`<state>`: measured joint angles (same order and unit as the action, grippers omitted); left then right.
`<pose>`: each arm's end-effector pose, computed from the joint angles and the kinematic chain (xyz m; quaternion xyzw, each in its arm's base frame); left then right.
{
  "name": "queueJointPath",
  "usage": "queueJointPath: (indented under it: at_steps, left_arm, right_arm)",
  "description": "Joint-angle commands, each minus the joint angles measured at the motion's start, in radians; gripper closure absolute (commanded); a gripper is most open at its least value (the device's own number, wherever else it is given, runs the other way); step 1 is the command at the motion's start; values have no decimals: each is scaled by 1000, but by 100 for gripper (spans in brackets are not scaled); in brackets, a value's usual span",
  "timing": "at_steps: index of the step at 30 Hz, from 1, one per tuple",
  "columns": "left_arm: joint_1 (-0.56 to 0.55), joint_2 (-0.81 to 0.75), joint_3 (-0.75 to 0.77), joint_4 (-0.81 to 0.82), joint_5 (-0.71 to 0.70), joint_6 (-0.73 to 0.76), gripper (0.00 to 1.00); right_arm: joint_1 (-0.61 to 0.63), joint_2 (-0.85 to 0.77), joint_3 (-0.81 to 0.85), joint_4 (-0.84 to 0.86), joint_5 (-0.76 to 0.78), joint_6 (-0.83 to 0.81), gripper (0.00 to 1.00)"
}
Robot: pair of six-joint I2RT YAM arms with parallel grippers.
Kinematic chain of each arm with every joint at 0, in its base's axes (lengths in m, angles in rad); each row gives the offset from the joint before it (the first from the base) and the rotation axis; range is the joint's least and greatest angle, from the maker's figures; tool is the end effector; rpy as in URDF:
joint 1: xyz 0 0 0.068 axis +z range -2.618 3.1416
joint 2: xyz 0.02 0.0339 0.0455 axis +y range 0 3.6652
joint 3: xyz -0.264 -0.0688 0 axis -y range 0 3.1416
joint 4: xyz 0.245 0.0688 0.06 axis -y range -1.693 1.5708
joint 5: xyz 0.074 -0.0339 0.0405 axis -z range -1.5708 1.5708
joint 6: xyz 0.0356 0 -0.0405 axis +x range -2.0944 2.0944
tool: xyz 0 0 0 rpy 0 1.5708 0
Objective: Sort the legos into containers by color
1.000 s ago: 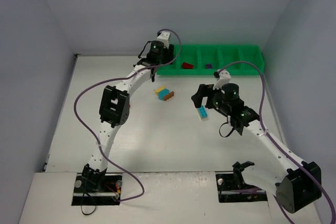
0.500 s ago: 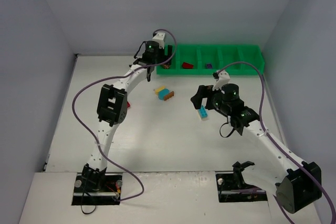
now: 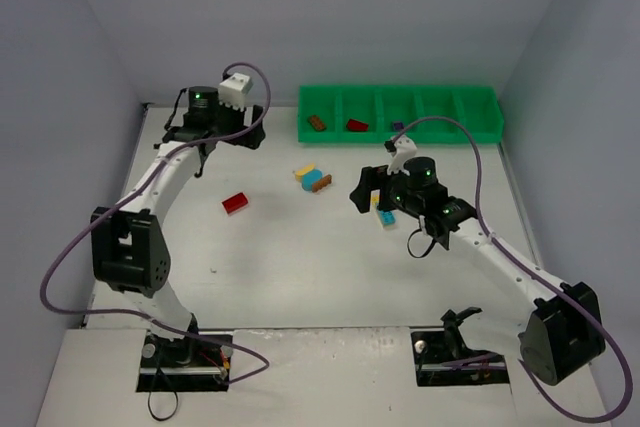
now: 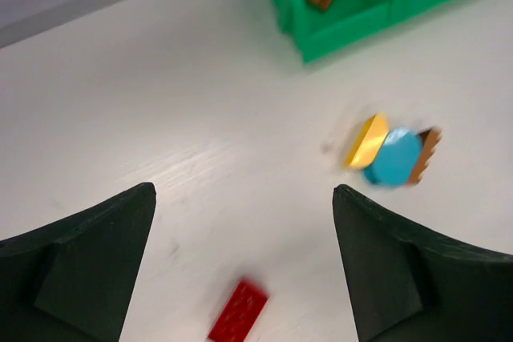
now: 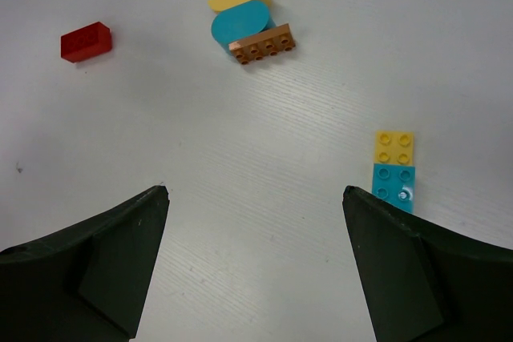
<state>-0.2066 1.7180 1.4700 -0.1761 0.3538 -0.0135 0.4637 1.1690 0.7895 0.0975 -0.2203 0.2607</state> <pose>0.3976 -0.0959 0.3285 0.1747 0.8139 -0.2056 0.5145 0.2389 0.1282 0.2912 -0.1462 0.7838 0.2937 0.5272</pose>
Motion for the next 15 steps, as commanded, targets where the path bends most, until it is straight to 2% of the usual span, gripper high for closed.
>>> queueJointPath:
  at_steps: [1, 7, 15]
  left_arm:
    - [27, -67, -69, -180, 68, 234, 15]
    - [55, -48, -155, -313, 22, 311, 15]
    - [61, -17, -234, -295, 7, 360, 16]
  right_arm:
    - [18, 30, 51, 82, -30, -6, 13]
    - [27, 78, 68, 103, -45, -12, 13]
    - [39, 98, 65, 116, -57, -8, 13]
